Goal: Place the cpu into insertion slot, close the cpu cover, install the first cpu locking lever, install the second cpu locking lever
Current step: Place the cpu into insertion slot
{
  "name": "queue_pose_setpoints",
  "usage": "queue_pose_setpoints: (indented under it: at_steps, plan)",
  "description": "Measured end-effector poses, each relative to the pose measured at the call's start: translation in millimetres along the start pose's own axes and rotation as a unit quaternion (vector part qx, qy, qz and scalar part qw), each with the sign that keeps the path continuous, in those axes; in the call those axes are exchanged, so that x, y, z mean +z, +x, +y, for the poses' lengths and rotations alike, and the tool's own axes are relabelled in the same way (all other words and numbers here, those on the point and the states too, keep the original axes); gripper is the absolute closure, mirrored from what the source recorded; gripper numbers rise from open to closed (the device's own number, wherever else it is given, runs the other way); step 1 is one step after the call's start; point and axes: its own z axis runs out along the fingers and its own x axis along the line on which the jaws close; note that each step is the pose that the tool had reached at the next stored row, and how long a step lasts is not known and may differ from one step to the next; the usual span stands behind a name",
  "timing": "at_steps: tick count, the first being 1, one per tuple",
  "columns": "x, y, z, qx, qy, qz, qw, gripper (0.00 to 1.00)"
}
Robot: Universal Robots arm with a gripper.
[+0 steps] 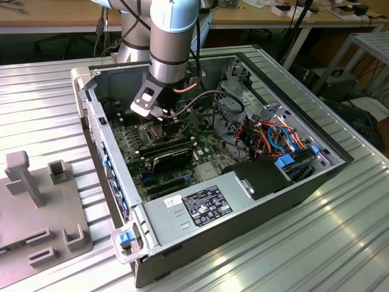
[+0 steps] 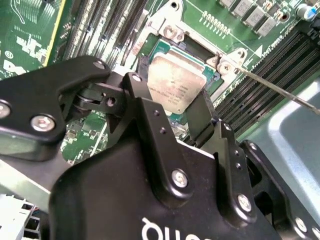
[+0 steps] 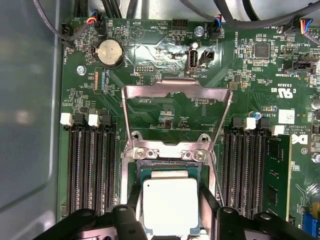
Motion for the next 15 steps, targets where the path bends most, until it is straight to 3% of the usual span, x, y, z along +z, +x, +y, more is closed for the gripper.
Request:
queue_pose_setpoints:
  at_steps: [7, 10, 13, 15]
  plan:
    - [-1.8, 0.0, 0.1, 0.019, 0.0, -0.0005, 0.99982, 0.45]
    - [-1.9, 0.0, 0.0, 0.029, 0.0001, 0.0007, 0.99959, 0.45]
    - [-1.9, 0.0, 0.1, 0.035, 0.0001, 0.0067, 0.99938, 0.45]
    - [-1.6, 0.0, 0.2, 0.035, 0.0001, 0.0075, 0.99937, 0.45]
